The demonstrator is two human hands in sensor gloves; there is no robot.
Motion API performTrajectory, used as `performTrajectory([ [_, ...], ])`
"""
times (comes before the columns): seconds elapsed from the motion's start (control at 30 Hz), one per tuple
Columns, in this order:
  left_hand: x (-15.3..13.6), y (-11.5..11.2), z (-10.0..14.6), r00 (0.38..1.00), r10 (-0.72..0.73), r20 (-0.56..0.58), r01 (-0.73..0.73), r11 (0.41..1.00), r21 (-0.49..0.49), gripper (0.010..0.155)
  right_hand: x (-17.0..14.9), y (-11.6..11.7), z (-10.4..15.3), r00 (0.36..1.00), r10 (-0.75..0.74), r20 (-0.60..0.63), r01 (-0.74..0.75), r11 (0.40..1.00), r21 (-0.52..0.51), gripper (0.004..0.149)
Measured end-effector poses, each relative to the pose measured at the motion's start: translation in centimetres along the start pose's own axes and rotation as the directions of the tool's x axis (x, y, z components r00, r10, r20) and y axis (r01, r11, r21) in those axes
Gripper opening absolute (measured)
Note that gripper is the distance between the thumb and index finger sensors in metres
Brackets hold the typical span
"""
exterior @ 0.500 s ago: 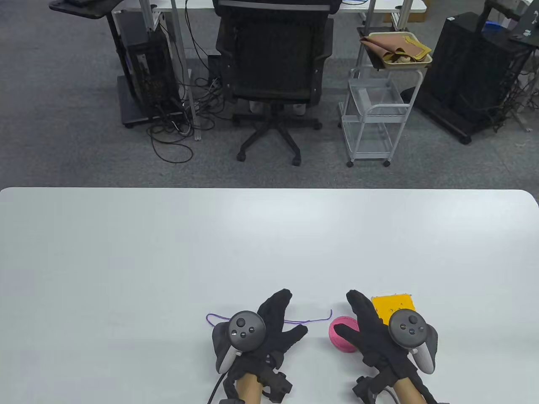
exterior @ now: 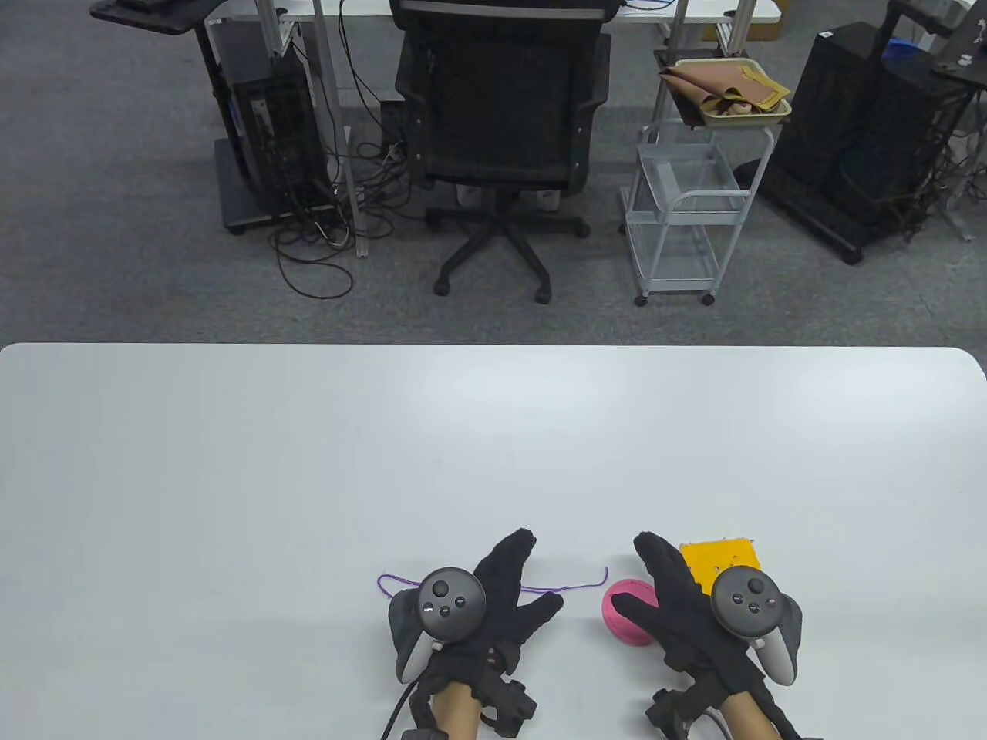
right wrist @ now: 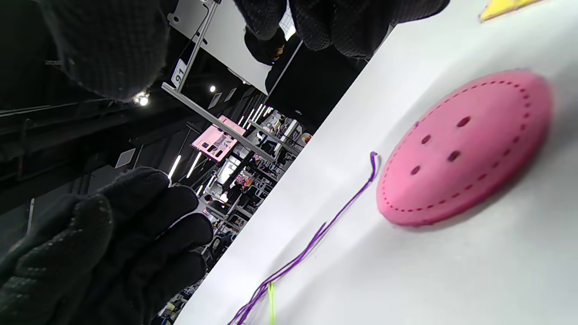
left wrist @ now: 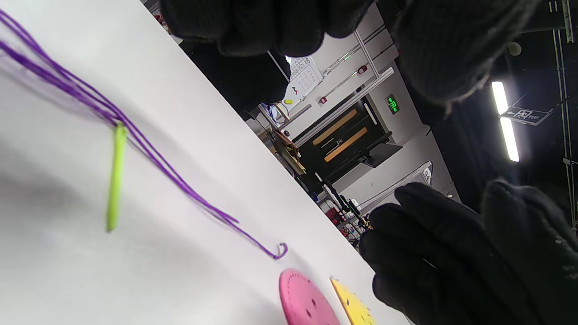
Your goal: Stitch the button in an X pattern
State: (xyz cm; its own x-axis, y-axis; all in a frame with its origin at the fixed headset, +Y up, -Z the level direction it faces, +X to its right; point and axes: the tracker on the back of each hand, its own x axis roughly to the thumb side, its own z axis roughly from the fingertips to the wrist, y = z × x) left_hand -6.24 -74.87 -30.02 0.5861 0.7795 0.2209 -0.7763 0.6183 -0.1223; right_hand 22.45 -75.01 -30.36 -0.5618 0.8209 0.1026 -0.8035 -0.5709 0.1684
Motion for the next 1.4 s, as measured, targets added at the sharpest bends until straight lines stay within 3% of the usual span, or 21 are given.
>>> performTrajectory([
  [0.37,0.0,0.0,0.0,1.000,-0.003,0.007,0.003,1.000,0.012,0.081,0.9,-0.3,0.3,0.997,0.076,0.018,-0.076,0.997,-0.006,0.091],
  [0.6,0.0,0.0,0.1,1.000,-0.011,0.010,0.010,1.000,0.015,0.081,2.3,-3.0,1.6,0.985,0.173,-0.013,-0.172,0.965,-0.197,0.098],
  [0.77,0.0,0.2,0.2,1.000,0.000,0.015,-0.001,1.000,0.026,0.081,1.2,-5.6,1.9,0.966,0.203,-0.158,-0.241,0.929,-0.280,0.099],
  [0.93,0.0,0.3,0.2,1.000,0.005,0.013,-0.006,1.000,0.027,0.081,-1.7,-6.8,1.4,0.933,0.151,-0.328,-0.242,0.935,-0.258,0.100],
  [1.17,0.0,0.3,0.3,1.000,-0.001,0.010,0.001,1.000,0.026,0.081,-5.4,-7.2,0.7,0.824,0.162,-0.542,-0.288,0.945,-0.154,0.100],
  [1.4,-0.1,0.0,0.2,1.000,-0.011,-0.002,0.011,1.000,-0.001,0.081,-8.0,-7.1,0.4,0.763,0.134,-0.632,-0.244,0.966,-0.089,0.099],
])
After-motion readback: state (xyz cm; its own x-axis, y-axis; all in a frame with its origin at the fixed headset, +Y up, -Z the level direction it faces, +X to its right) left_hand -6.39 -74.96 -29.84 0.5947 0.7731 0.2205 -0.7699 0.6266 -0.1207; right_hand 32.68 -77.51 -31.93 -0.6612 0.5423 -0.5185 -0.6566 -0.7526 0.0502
